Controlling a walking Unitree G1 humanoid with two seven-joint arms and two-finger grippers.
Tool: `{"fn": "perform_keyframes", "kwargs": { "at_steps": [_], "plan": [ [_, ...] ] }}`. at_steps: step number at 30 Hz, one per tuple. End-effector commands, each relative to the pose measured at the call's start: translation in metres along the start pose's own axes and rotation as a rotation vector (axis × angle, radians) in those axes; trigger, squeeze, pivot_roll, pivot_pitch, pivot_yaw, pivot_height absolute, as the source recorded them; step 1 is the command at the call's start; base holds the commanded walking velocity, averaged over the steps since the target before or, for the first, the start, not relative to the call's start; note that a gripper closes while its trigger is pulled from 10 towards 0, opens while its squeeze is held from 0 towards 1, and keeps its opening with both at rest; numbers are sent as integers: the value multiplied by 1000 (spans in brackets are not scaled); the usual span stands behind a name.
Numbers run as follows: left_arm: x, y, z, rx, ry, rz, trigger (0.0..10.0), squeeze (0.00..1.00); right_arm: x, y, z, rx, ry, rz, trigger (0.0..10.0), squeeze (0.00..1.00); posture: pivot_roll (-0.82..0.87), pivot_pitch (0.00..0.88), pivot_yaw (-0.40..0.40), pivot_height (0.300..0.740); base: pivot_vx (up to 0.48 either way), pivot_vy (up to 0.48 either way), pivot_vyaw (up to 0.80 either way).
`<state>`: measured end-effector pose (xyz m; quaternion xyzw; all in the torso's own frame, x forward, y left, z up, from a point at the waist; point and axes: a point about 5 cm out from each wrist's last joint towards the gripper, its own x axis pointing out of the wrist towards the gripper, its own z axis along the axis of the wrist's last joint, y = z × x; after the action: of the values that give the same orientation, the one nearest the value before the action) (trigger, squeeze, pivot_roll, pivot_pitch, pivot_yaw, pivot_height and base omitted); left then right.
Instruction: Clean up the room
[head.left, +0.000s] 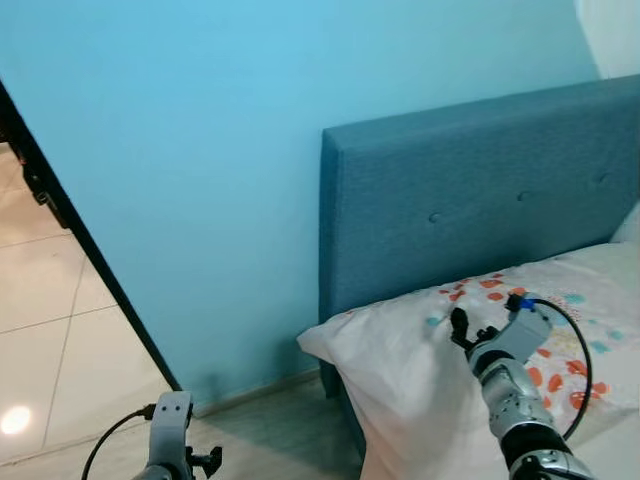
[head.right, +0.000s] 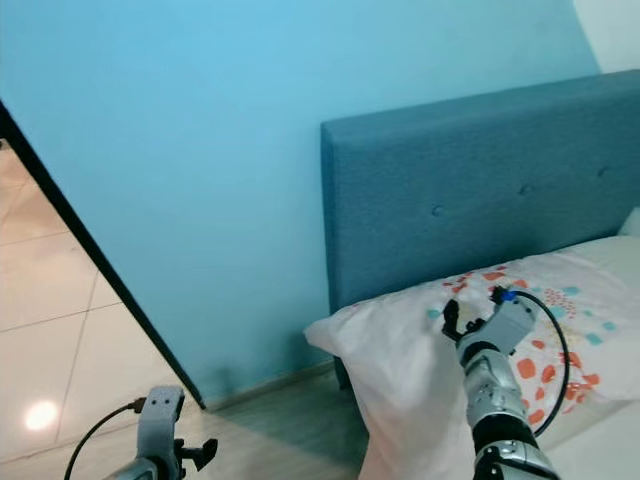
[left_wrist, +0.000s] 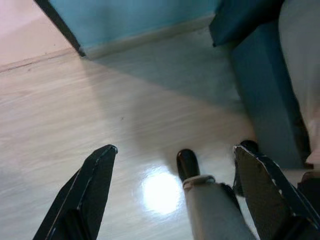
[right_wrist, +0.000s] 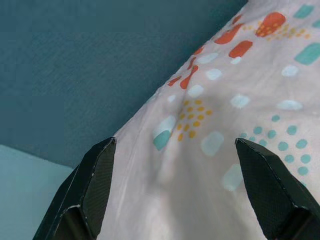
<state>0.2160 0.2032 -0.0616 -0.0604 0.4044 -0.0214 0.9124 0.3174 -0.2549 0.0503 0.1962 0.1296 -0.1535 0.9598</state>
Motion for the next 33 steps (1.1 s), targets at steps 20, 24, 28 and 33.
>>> {"fn": "perform_keyframes", "kwargs": {
  "at_steps": [20,24,28,33],
  "plan": [
    [-4,4,-23,20,108,49,10000,0,-9,-21,-28,-76,142,-115,10000,0,1,0,24,709,-101,0,-588],
    [-5,6,-25,18,116,55,10000,0,-10,-21,-30,-77,150,-112,10000,0,-1,0,22,709,0,0,-733],
    [-6,6,-27,15,121,56,10000,0,-10,-21,-31,-82,157,-109,10000,0,-3,0,21,709,0,0,-728],
    [-7,5,-34,12,143,60,10000,0,-10,-21,-30,-89,160,-103,10000,0,-11,0,16,709,0,0,-290]
  ]
}}
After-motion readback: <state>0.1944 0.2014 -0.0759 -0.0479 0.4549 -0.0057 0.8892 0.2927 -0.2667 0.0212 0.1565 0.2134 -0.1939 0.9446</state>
